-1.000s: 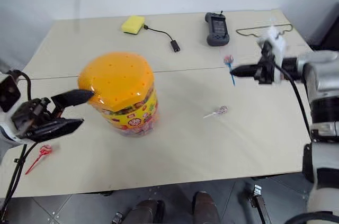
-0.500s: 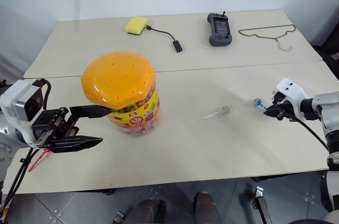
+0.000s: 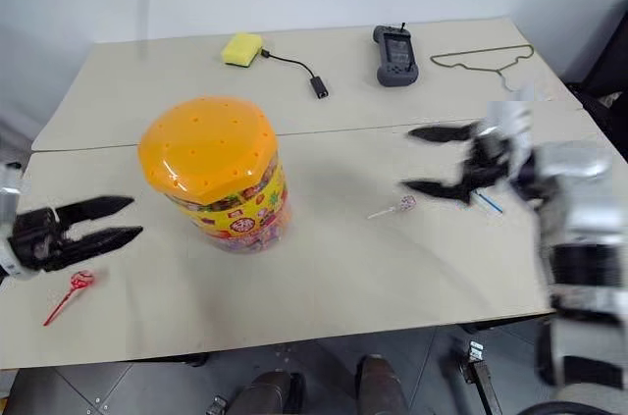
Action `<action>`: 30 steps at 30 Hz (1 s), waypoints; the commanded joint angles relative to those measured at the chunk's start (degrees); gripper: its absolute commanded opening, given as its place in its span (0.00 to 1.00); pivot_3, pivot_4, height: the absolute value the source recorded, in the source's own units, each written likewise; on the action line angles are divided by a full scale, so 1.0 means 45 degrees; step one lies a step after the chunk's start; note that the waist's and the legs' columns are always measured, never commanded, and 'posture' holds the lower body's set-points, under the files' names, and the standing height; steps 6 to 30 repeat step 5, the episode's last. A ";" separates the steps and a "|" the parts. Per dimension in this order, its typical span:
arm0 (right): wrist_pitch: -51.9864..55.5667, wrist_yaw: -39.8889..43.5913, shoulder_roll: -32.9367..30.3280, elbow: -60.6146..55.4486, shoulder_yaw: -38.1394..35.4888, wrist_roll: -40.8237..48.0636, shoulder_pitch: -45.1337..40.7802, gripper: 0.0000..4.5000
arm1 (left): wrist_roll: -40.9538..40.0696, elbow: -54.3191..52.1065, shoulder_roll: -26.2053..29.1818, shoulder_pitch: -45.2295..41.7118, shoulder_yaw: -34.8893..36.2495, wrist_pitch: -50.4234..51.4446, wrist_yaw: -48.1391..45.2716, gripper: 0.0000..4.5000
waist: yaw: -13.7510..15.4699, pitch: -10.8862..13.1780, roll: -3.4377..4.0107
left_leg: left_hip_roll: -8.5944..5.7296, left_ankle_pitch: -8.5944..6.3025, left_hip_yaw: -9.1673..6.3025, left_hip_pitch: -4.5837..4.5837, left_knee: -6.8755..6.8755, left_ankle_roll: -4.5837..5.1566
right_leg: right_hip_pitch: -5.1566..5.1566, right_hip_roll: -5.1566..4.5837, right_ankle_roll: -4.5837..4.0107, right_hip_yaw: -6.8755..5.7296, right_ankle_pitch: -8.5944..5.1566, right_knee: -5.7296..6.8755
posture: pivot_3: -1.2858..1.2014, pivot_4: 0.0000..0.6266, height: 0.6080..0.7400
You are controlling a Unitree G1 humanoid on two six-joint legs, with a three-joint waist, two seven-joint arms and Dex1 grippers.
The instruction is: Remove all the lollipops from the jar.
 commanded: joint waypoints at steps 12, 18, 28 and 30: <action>-0.2634 0.0328 0.0519 0.1207 0.0595 -0.1131 0.0406 0.99 | 0.2827 -0.0450 -0.1720 -0.0025 -0.0879 -0.3682 0.1847 0.82 | 0.0520 -0.0004 -0.0021 | -0.0074 -0.0036 -0.0084 -0.0042 0.0159 0.0074 | 0.0049 -0.0026 0.0006 -0.0055 0.0049 -0.0032 | 0.52 0.24 1.00; -0.2634 0.0328 0.0519 0.1207 0.0595 -0.1131 0.0406 0.99 | 0.2827 -0.0450 -0.1720 -0.0025 -0.0879 -0.3682 0.1847 0.82 | 0.0520 -0.0004 -0.0021 | -0.0074 -0.0036 -0.0084 -0.0042 0.0159 0.0074 | 0.0049 -0.0026 0.0006 -0.0055 0.0049 -0.0032 | 0.52 0.24 1.00; -0.2634 0.0328 0.0519 0.1207 0.0595 -0.1131 0.0406 0.99 | 0.2827 -0.0450 -0.1720 -0.0025 -0.0879 -0.3682 0.1847 0.82 | 0.0520 -0.0004 -0.0021 | -0.0074 -0.0036 -0.0084 -0.0042 0.0159 0.0074 | 0.0049 -0.0026 0.0006 -0.0055 0.0049 -0.0032 | 0.52 0.24 1.00; -0.2634 0.0328 0.0519 0.1207 0.0595 -0.1131 0.0406 0.99 | 0.2827 -0.0450 -0.1720 -0.0025 -0.0879 -0.3682 0.1847 0.82 | 0.0520 -0.0004 -0.0021 | -0.0074 -0.0036 -0.0084 -0.0042 0.0159 0.0074 | 0.0049 -0.0026 0.0006 -0.0055 0.0049 -0.0032 | 0.52 0.24 1.00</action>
